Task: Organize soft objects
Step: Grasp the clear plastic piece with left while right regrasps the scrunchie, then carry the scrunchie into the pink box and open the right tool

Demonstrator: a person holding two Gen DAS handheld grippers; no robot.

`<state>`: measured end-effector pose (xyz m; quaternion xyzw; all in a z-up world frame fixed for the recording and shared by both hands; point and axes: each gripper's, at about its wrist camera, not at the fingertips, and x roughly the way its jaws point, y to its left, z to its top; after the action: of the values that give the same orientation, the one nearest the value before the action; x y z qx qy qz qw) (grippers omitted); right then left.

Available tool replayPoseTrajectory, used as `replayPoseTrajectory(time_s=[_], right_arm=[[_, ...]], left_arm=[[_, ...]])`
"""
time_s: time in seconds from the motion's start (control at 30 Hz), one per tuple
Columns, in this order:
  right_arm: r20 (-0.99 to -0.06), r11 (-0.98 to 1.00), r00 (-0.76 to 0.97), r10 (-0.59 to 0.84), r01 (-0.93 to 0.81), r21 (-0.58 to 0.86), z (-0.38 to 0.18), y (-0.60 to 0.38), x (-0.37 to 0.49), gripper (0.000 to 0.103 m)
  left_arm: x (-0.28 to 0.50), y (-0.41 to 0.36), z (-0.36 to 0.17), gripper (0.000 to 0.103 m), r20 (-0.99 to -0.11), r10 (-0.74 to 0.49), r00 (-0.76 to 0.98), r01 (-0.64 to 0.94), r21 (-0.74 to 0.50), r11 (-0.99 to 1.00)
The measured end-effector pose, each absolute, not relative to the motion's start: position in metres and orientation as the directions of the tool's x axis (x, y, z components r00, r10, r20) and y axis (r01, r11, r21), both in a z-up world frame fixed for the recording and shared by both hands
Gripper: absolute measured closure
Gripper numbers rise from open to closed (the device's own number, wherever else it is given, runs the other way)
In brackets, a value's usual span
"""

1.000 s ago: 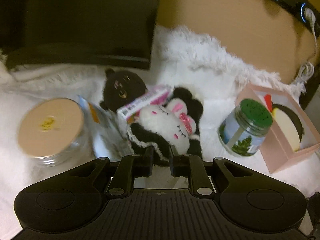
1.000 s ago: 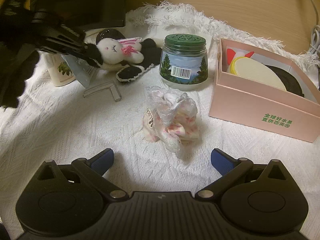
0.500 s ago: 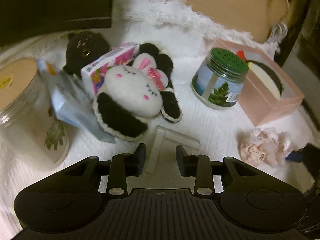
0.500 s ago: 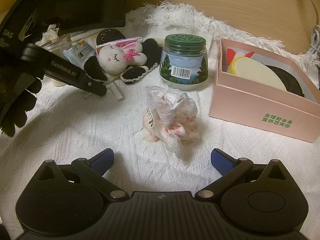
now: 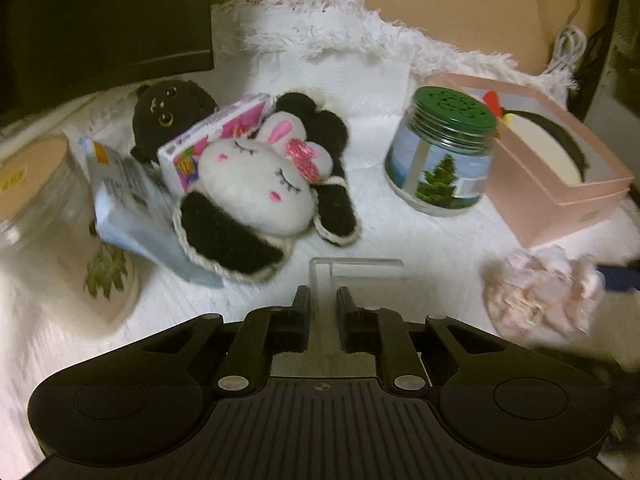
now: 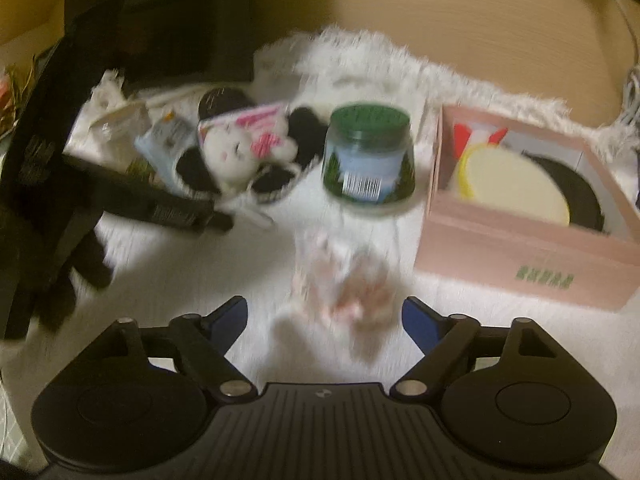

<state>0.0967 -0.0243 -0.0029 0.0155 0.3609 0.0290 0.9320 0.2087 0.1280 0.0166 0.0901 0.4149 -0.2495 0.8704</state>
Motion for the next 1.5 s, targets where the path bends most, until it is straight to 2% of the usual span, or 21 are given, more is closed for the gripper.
replayPoseTrajectory(time_s=[0.07, 0.1, 0.13, 0.27, 0.43, 0.53, 0.67, 0.77, 0.8, 0.87, 0.93, 1.03, 1.13, 1.33, 1.4, 1.5], right_arm=[[-0.689, 0.999, 0.724, 0.046, -0.041, 0.024, -0.004, -0.023, 0.109, 0.039], [-0.704, 0.999, 0.710, 0.030, -0.042, 0.001, -0.005, -0.021, 0.116, 0.063], [-0.718, 0.999, 0.695, 0.023, -0.049, -0.015, -0.006, -0.020, 0.120, 0.075], [-0.729, 0.996, 0.683, 0.029, -0.077, -0.033, 0.007, -0.018, 0.123, 0.083], [-0.681, 0.997, 0.729, 0.072, -0.078, 0.022, 0.054, -0.037, 0.101, 0.084], [-0.618, 0.999, 0.785, 0.036, -0.035, 0.015, 0.093, -0.061, 0.092, 0.084], [-0.564, 0.997, 0.824, -0.046, 0.072, 0.024, 0.142, -0.110, 0.098, 0.084], [-0.544, 0.990, 0.832, -0.107, 0.142, 0.024, 0.167, -0.147, 0.111, 0.080], [-0.555, 0.988, 0.826, -0.095, 0.147, 0.050, 0.171, -0.161, 0.117, 0.077], [-0.590, 0.979, 0.803, -0.081, 0.177, 0.105, 0.170, -0.187, 0.129, 0.062], [-0.605, 0.967, 0.787, -0.120, 0.232, 0.110, 0.161, -0.203, 0.129, 0.055], [-0.628, 0.958, 0.764, -0.148, 0.268, 0.099, 0.140, -0.210, 0.118, 0.054], [-0.658, 0.961, 0.741, -0.138, 0.260, 0.092, 0.113, -0.207, 0.106, 0.054], [-0.707, 0.965, 0.701, -0.095, 0.240, 0.109, 0.071, -0.191, 0.098, 0.054], [-0.704, 0.971, 0.707, -0.070, 0.209, 0.114, 0.069, -0.178, 0.101, 0.054], [-0.679, 0.991, 0.734, -0.028, 0.107, 0.075, 0.074, -0.146, 0.110, 0.054]], left_arm=[[0.200, 0.131, 0.017, 0.087, -0.764, -0.368, 0.530, 0.516, -0.053, 0.855], [0.197, 0.132, 0.017, 0.087, -0.763, -0.368, 0.531, 0.517, -0.052, 0.854], [0.194, 0.132, 0.017, 0.088, -0.763, -0.367, 0.532, 0.516, -0.052, 0.855], [0.183, 0.135, 0.019, 0.088, -0.762, -0.363, 0.537, 0.507, -0.052, 0.860], [0.167, 0.134, 0.045, 0.088, -0.724, -0.443, 0.529, 0.533, -0.123, 0.837], [0.170, 0.115, 0.083, 0.088, -0.649, -0.547, 0.529, 0.579, -0.195, 0.792], [0.178, 0.068, 0.133, 0.088, -0.526, -0.673, 0.520, 0.681, -0.220, 0.699], [0.197, 0.030, 0.159, 0.086, -0.439, -0.743, 0.505, 0.690, -0.312, 0.653], [0.205, 0.015, 0.163, 0.086, -0.445, -0.743, 0.500, 0.672, -0.342, 0.657], [0.215, -0.008, 0.161, 0.085, -0.480, -0.723, 0.497, 0.651, -0.345, 0.676], [0.216, -0.024, 0.152, 0.085, -0.487, -0.714, 0.503, 0.653, -0.327, 0.683], [0.215, -0.030, 0.134, 0.085, -0.528, -0.690, 0.495, 0.658, -0.292, 0.694], [0.213, -0.009, 0.111, 0.085, -0.562, -0.680, 0.471, 0.623, -0.334, 0.708], [0.195, 0.068, 0.084, 0.085, -0.625, -0.575, 0.528, 0.444, -0.375, 0.814], [0.185, 0.097, 0.076, 0.085, -0.651, -0.517, 0.556, 0.408, -0.327, 0.852], [0.174, 0.134, 0.072, 0.085, -0.689, -0.350, 0.635, 0.329, -0.168, 0.929]])
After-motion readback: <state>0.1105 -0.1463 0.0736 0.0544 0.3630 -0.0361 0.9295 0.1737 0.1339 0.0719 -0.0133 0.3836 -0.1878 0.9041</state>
